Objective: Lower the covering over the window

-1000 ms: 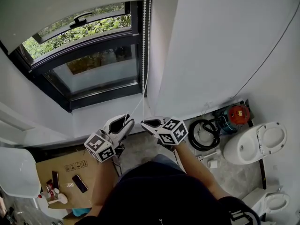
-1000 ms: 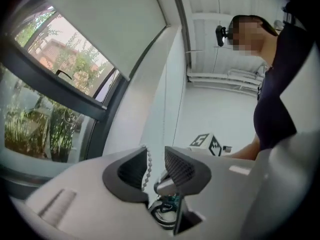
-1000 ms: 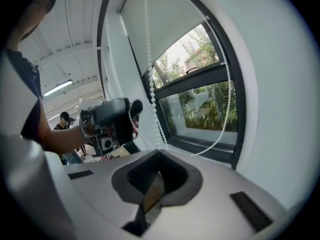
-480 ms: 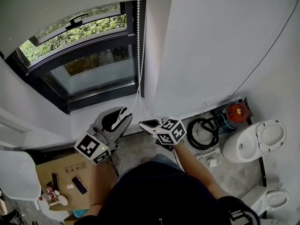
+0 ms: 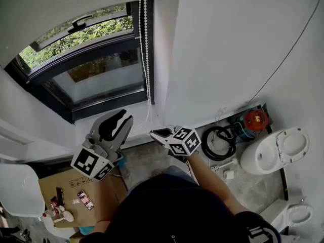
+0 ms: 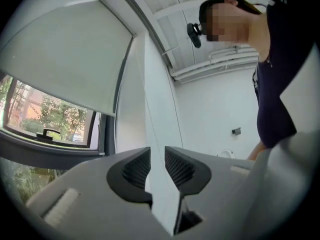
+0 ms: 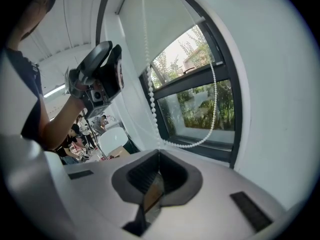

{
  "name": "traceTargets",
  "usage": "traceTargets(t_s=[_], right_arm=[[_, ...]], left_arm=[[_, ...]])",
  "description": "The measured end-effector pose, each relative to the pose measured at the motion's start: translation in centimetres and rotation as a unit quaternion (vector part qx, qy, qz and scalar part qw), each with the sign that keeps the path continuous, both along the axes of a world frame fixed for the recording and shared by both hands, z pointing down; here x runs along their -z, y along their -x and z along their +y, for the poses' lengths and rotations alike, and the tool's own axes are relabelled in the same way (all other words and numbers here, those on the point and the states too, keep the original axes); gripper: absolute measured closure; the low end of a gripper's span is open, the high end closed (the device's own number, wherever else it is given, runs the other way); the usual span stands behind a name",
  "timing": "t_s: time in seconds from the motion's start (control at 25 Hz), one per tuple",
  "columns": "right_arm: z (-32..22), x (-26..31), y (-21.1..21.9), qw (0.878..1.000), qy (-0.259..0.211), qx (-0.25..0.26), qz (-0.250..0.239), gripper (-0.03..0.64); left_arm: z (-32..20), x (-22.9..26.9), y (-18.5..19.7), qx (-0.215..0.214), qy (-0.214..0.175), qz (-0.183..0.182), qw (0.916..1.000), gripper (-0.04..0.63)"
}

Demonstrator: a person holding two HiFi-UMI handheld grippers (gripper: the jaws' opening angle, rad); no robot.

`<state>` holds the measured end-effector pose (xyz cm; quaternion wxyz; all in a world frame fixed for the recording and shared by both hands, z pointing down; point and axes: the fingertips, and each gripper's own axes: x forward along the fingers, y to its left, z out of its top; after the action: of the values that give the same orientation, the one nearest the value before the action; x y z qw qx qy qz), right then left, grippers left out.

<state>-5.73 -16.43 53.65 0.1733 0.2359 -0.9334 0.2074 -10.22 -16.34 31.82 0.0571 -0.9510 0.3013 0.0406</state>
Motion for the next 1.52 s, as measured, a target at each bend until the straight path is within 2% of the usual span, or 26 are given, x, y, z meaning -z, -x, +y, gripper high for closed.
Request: traceTargets(t_s=[0.12,0.28,0.52,0.72,0.88,0.92,1.04,1.08,1.2,1.24,1.52], right_arm=[[-0.1,0.1,0.0,1.000,0.000,0.002,0.001,0.604],[0.3,0.1,0.1,1.000,0.000,0.007,0.002,0.604],[0.8,0.1,0.2,1.000,-0.001,0.008,0.003,0.604],[1.2,0.3,-0.2,1.000,-0.001,0.008,0.002,0.604],[1.8,0.4,-0.1,1.000,-0.002,0.009,-0.003,0.604],[1.9,0.4,-0.1,1.000,-0.001,0.009,-0.004,0.604],[2.1,0.5,-0.3,1.000,0.005,0.008,-0.004,0.604],[2.1,0.2,-0.4,1.000,0.007,0.009,0.006,0.604],[2.5,-2.0,-0.5,0.998,0.008,0.023,0.065,0.604],[2.8,-2.8,-0.4,0.997,0.013,0.025,0.073,0.604],[4.7,-6.3,-0.6,0.993,0.048,0.037,0.103,0.604]], left_arm=[[0.2,2.3,0.8,-0.001,-0.010,0.040,0.9991,0.499],[0.4,2.1,-0.3,-0.014,-0.003,0.027,0.9995,0.499],[-0.4,-2.0,-3.8,-0.066,0.078,0.007,0.9948,0.499],[-1.6,-4.1,-7.0,-0.087,0.103,-0.021,0.9907,0.499],[-2.4,-4.7,-8.1,-0.083,0.124,-0.019,0.9886,0.513],[-2.3,-4.7,-8.2,-0.088,0.130,-0.016,0.9874,0.566],[-1.7,-4.7,-8.5,-0.111,0.155,0.006,0.9817,0.569],[-1.6,-4.9,-8.5,-0.116,0.161,0.006,0.9801,0.571],[-1.0,-7.3,-8.8,-0.120,0.176,-0.034,0.9765,0.571],[-0.7,-8.1,-8.9,-0.123,0.184,-0.035,0.9746,0.571],[0.4,-11.8,-8.4,-0.128,0.236,-0.005,0.9633,0.571]])
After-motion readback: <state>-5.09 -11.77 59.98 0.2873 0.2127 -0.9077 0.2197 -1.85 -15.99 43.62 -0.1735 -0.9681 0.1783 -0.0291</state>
